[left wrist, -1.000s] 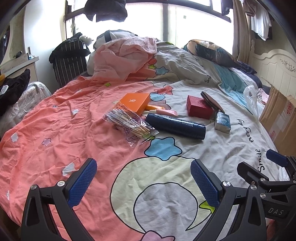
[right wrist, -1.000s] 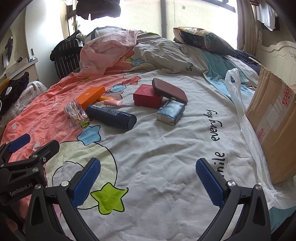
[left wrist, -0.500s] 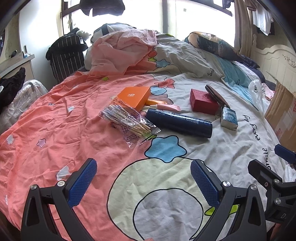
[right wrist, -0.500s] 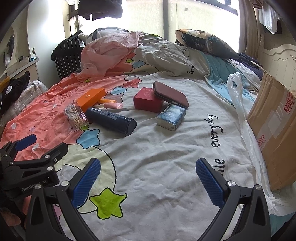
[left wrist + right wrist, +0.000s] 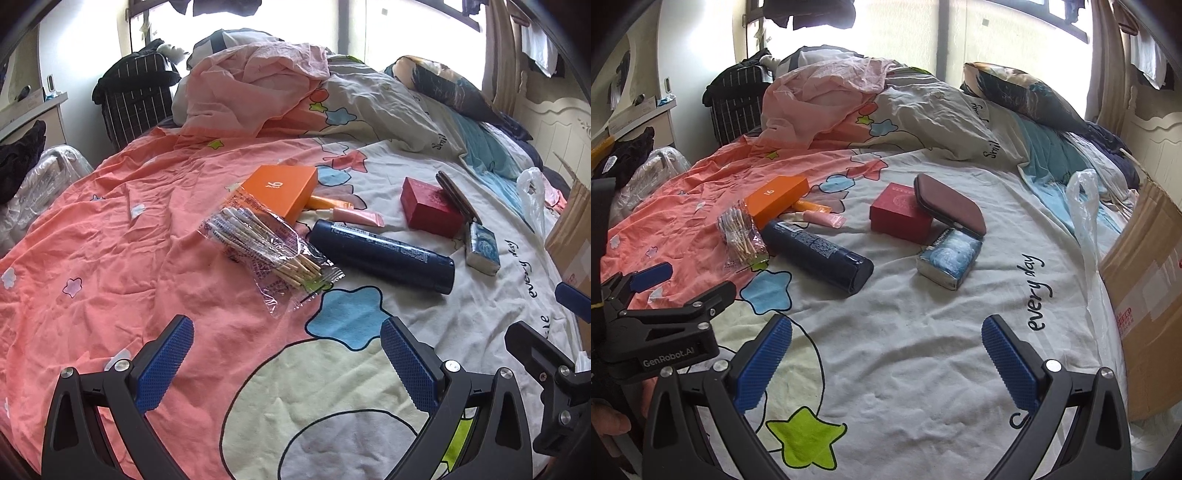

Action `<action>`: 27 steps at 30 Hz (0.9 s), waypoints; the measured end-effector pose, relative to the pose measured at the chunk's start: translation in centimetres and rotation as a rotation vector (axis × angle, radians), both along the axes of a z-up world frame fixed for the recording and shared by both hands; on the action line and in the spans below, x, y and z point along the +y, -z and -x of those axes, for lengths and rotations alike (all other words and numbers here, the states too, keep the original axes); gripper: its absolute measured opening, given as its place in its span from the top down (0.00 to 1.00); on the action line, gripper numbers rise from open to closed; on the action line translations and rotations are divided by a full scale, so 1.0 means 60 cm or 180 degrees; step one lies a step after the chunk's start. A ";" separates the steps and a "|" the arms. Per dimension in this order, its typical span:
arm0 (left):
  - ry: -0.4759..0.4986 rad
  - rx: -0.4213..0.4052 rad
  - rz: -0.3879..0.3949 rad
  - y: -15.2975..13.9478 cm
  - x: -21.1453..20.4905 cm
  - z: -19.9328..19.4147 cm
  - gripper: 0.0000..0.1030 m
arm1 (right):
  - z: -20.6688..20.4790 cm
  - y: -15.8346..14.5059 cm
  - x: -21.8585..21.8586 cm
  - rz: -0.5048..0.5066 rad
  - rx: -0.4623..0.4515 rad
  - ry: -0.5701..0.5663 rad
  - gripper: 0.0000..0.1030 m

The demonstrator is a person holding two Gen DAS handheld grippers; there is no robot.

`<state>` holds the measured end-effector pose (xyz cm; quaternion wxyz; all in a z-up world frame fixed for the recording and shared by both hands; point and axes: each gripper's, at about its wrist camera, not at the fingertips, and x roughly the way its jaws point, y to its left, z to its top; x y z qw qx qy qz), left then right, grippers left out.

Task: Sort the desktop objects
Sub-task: 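Grasp the cotton swab bag with the left gripper while the right gripper approaches the blue spray can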

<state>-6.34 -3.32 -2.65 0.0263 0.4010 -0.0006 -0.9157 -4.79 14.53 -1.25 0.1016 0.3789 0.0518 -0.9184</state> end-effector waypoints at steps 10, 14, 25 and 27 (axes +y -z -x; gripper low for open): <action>-0.0199 -0.0023 -0.0013 -0.014 -0.010 0.054 0.00 | 0.059 -0.013 -0.049 -0.0301 -0.0069 -0.0614 0.00; -0.0201 -0.0169 0.0046 0.003 -0.008 0.078 0.00 | 0.088 -0.003 -0.054 -0.0320 -0.0211 -0.0772 0.00; -0.0296 -0.0457 -0.0190 0.036 -0.033 0.125 0.00 | 0.128 0.009 -0.089 -0.0578 -0.0205 -0.1034 0.00; -0.0342 -0.0477 -0.0283 0.036 -0.041 0.133 0.00 | 0.137 0.015 -0.092 -0.0573 -0.0262 -0.1097 0.00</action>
